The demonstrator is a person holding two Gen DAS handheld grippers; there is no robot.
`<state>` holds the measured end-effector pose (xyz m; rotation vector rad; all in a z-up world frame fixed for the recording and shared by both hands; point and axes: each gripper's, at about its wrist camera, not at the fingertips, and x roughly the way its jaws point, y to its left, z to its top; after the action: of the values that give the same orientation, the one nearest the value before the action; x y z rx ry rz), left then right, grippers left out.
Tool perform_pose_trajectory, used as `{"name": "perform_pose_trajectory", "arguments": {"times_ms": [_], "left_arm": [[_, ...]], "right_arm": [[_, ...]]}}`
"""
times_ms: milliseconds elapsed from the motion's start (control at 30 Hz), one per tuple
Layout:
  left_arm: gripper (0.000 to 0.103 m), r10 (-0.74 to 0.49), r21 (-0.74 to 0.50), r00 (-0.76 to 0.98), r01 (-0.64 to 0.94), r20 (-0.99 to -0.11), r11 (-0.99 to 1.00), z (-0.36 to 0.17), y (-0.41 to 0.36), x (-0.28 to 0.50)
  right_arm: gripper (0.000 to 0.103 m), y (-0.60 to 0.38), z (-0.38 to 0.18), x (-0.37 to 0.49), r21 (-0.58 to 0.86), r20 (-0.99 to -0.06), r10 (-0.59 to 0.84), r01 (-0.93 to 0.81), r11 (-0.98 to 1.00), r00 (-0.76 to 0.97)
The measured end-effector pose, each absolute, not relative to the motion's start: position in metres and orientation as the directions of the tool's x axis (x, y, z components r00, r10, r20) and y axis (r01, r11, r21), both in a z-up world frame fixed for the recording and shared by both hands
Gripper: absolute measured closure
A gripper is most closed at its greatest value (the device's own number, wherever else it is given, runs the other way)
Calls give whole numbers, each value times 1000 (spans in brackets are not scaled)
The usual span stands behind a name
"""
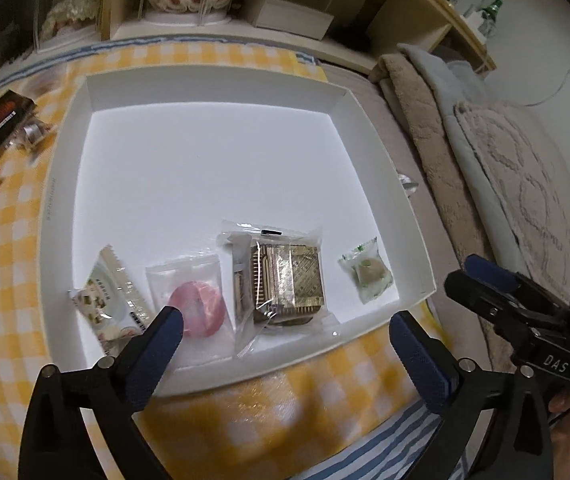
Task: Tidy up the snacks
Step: 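Withdraw both tools from the tray toward the remaining snacks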
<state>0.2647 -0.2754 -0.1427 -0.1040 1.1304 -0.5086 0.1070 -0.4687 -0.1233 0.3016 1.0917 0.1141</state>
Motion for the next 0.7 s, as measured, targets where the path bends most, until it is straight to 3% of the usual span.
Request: {"name": "perform_pose_trajectory", "arguments": {"times_ms": [233, 700], "left_arm": [[0, -424, -297, 375, 350, -825, 888, -118, -259, 242], [0, -411, -229, 481, 393, -775, 891, -49, -215, 195]], "right_arm": [[0, -462, -106, 91, 214, -856, 160, 57, 975, 491], [0, -445, -51, 76, 160, -833, 110, 46, 986, 542]]}}
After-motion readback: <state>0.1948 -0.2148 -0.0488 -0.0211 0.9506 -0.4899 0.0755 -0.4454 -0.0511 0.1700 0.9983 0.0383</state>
